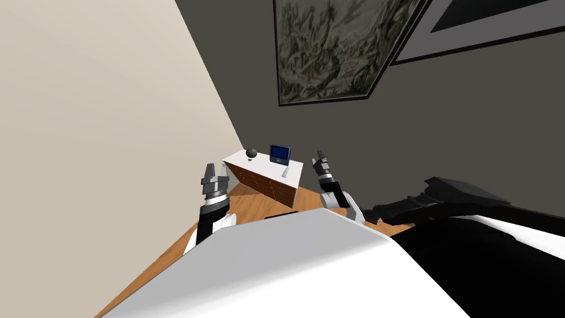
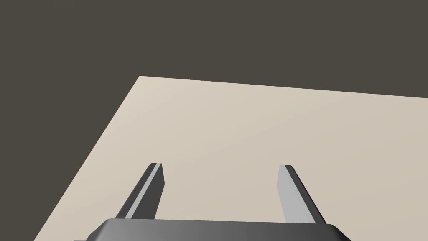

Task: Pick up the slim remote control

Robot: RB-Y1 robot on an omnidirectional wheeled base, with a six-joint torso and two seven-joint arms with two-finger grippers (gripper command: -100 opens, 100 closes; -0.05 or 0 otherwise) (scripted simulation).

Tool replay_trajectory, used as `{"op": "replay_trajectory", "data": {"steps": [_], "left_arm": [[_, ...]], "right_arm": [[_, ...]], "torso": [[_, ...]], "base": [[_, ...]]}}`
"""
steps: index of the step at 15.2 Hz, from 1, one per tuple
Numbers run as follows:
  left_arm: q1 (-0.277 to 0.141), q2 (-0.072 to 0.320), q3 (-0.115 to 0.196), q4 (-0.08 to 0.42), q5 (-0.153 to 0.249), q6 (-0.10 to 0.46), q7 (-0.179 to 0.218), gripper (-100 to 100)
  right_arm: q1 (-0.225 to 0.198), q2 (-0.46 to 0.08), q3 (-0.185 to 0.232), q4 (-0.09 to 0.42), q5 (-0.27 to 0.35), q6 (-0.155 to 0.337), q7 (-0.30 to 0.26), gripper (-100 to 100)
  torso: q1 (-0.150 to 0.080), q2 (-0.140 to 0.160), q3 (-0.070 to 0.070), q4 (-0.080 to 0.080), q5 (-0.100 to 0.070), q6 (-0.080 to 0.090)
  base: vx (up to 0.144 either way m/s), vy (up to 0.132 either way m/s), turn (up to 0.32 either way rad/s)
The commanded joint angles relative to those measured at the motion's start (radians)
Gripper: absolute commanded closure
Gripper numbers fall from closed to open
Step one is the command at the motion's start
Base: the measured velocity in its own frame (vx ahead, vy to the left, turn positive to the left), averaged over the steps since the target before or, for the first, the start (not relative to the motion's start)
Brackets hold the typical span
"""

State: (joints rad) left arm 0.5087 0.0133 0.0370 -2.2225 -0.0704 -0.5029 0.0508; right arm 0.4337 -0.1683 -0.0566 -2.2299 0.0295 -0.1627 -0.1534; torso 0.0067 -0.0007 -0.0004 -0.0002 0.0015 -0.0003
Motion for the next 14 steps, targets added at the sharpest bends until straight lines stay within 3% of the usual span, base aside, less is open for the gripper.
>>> {"op": "replay_trajectory", "data": {"steps": [1,2,3,4,6,7,9,10,12,13,14], "left_arm": [[0.000,0.000,0.000,0.000,0.000,0.000,0.000,0],[0.000,0.000,0.000,0.000,0.000,0.000,0.000,0],[0.000,0.000,0.000,0.000,0.000,0.000,0.000,0],[0.000,0.000,0.000,0.000,0.000,0.000,0.000,0],[0.000,0.000,0.000,0.000,0.000,0.000,0.000,0],[0.000,0.000,0.000,0.000,0.000,0.000,0.000,0],[0.000,0.000,0.000,0.000,0.000,0.000,0.000,0],[0.000,0.000,0.000,0.000,0.000,0.000,0.000,0],[0.000,0.000,0.000,0.000,0.000,0.000,0.000,0],[0.000,0.000,0.000,0.000,0.000,0.000,0.000,0],[0.000,0.000,0.000,0.000,0.000,0.000,0.000,0]], "right_arm": [[-0.005,-0.006,-0.009,0.012,-0.004,0.018,-0.029,-100],[-0.019,-0.023,-0.034,0.034,-0.014,0.061,-0.066,-100],[-0.019,-0.023,-0.034,0.034,-0.014,0.062,-0.077,-100],[-0.033,-0.040,-0.060,0.059,-0.026,0.092,-0.101,-100],[-0.033,-0.040,-0.060,0.059,-0.026,0.109,-0.129,-100],[-0.048,-0.057,-0.087,0.086,-0.038,0.142,-0.160,-100],[-0.048,-0.057,-0.087,0.086,-0.038,0.158,-0.184,-100],[-0.064,-0.073,-0.114,0.114,-0.051,0.188,-0.214,-100],[-0.064,-0.073,-0.114,0.114,-0.051,0.210,-0.243,-100],[-0.080,-0.090,-0.142,0.144,-0.064,0.242,-0.274,-100],[-0.080,-0.090,-0.142,0.144,-0.064,0.264,-0.293,-100]], "torso": [[0.000,0.000,0.000,0.000,0.000,0.000],[-0.001,0.000,0.000,0.000,0.000,0.000],[-0.001,0.000,0.000,0.000,0.000,0.000],[-0.001,0.000,0.000,0.000,0.000,0.000],[-0.001,0.000,0.000,0.000,0.000,0.000],[-0.001,0.001,0.000,0.000,0.000,0.000],[-0.001,0.001,0.001,0.000,0.000,0.000],[-0.002,0.000,0.000,0.000,0.000,0.000],[-0.002,0.000,0.000,0.000,0.000,0.000],[-0.002,0.000,0.000,0.000,0.000,0.000],[-0.002,0.000,0.000,0.000,0.000,0.000]], "base": [[0.004,0.063,0.033],[0.009,0.076,0.127],[0.007,0.080,0.134],[0.007,0.086,0.156],[0.002,0.073,0.078],[-0.006,0.071,0.106],[0.009,0.063,0.097],[0.022,0.068,0.136],[0.021,0.066,0.095],[0.024,0.069,0.135],[0.024,0.078,0.147]]}}
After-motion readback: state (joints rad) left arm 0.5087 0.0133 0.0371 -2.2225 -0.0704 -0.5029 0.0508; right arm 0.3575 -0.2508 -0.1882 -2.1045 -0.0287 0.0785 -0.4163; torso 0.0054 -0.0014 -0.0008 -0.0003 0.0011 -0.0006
